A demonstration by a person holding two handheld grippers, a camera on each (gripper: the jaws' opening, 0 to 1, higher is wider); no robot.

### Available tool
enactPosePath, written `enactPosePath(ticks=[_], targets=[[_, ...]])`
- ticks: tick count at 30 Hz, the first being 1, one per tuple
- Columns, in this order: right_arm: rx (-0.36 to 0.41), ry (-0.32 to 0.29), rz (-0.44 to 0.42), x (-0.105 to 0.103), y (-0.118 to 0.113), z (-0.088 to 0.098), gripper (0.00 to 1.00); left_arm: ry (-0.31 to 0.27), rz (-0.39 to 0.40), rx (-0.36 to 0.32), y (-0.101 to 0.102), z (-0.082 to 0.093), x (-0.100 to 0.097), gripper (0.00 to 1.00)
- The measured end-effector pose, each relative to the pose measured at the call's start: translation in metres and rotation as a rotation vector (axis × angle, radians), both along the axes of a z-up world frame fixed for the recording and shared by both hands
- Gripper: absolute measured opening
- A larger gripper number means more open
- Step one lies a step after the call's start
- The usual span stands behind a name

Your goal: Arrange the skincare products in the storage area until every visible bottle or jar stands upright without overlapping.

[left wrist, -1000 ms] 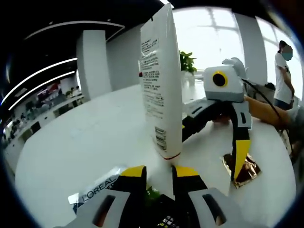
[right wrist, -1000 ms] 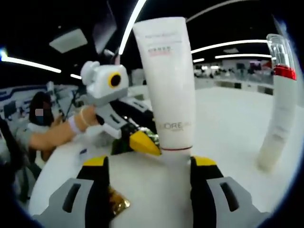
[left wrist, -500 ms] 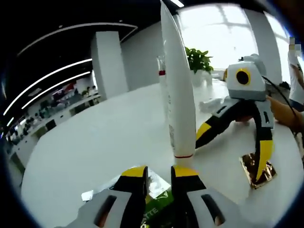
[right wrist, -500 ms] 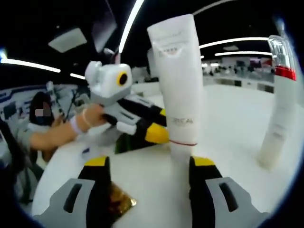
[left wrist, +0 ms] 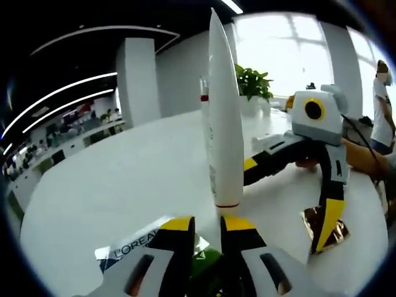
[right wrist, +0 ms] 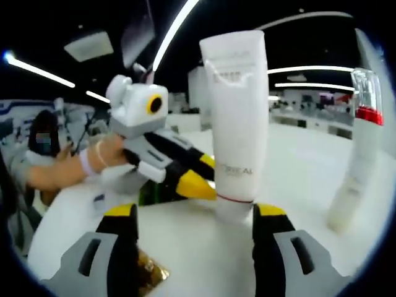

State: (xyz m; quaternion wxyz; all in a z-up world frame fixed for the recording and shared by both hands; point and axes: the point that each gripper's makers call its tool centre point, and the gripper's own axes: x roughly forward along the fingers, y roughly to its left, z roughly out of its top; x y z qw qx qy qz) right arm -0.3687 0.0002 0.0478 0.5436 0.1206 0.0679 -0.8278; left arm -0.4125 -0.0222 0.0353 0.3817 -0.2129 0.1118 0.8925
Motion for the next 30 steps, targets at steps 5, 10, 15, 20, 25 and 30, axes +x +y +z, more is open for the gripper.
enactPosePath(ticks=[5, 10, 15, 20, 25, 30], targets=[[0.002, -0.010, 0.001, 0.002, 0.002, 0.001, 0.72, 0.043, 0.034, -0.030, -0.002, -0.001, -0.006, 0.14], [-0.001, -0.027, 0.012, 0.008, 0.000, 0.001, 0.70, 0.065, 0.064, 0.009, -0.005, 0.007, -0.011, 0.14], [0.023, -0.031, 0.007, 0.010, 0.002, -0.001, 0.62, 0.093, 0.075, -0.014, -0.009, 0.012, -0.011, 0.15], [0.031, 0.038, -0.064, -0.008, 0.009, 0.000, 0.62, 0.020, 0.047, -0.138, -0.022, 0.001, -0.001, 0.16], [0.040, 0.062, -0.111, -0.017, 0.014, 0.000, 0.49, -0.023, -0.010, -0.037, -0.006, 0.010, 0.011, 0.15], [0.065, 0.070, -0.148, -0.024, 0.018, -0.005, 0.40, -0.015, -0.008, -0.105, -0.004, -0.002, 0.009, 0.15]])
